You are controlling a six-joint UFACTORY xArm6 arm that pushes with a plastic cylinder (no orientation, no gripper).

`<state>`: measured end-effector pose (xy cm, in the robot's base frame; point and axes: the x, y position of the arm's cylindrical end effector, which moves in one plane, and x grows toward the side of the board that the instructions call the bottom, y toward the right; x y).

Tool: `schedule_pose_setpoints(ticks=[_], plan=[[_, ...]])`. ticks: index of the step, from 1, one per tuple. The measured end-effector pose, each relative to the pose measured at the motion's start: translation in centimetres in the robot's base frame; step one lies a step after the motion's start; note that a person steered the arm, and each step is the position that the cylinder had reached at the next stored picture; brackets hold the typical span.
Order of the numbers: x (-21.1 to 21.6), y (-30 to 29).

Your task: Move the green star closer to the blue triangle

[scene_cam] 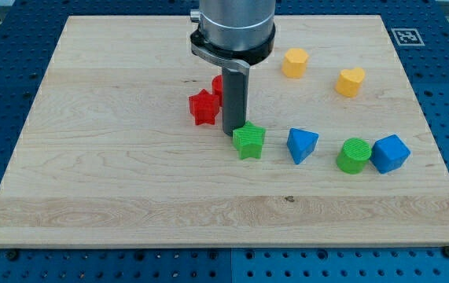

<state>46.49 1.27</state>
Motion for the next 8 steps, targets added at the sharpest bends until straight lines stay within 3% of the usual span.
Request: schedule_pose_setpoints(ticks=[2,5,8], plan=[[0.0,2.8],[0.6,-2.2],[3.0,0.0]])
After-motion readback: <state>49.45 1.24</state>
